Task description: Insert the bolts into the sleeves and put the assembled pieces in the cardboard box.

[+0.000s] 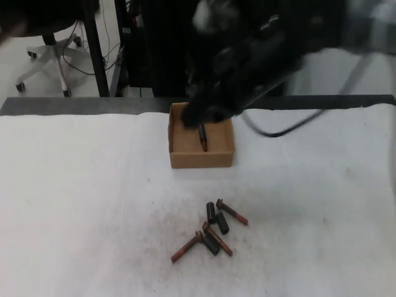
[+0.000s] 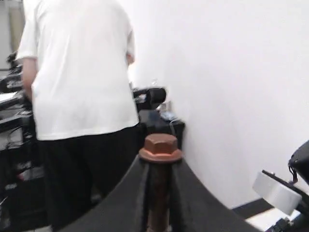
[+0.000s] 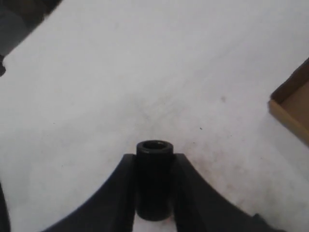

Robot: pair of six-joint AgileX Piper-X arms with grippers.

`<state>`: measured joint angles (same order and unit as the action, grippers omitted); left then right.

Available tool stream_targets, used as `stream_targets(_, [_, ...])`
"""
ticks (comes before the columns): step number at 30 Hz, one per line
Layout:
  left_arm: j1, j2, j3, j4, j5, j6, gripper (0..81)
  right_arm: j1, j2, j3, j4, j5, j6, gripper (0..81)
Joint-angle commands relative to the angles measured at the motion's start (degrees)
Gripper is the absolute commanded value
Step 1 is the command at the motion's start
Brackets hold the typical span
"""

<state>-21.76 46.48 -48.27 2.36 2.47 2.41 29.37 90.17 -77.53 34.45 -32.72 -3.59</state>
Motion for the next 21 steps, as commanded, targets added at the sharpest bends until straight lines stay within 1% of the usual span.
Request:
stream_targets(1, [2.21,1.46,-0.14,-10.92,15.51,-9.61,0.2,-0.86,-5.55,4.93,-7.76,-2.38,-0.4,0.8])
stream_targets(4, [2.84,4.44,-0.14,-16.83,26.87,-15.11,0.2,-1.45,-14.04,15.57,-21.72,-4.14,4.19,0.8])
stream_targets(7, [2.84,8.01,-0.14,-23.0,36.16,-20.49,0.2,-1.24,-21.21,26.03,-37.09,-4.71,9.0,0.8])
stream_targets(9, [2.84,10.58,-0.14,-26.19,42.57,-23.5,0.2,-0.48,-24.77,31.64,-45.6,-5.17,10.17,0.8])
stream_targets(11, [2.84,12.63,-0.3,-29.16,47.15,-26.54,0.2,0.58,-26.93,35.51,-51.33,-5.16,10.17,0.8])
stream_targets(15, [2.84,15.47,-0.3,-33.24,51.92,-29.14,0.2,4.27,-27.74,39.89,-59.13,-5.36,10.17,0.8])
stream_targets(18, [2.84,16.22,-0.3,-34.91,52.68,-29.66,0.2,6.94,-27.49,40.12,-60.03,-5.08,10.17,0.8])
stream_targets(21, [2.84,16.2,-0.3,-35.26,52.68,-29.65,0.2,8.92,-27.49,40.12,-60.18,-3.12,10.17,0.8])
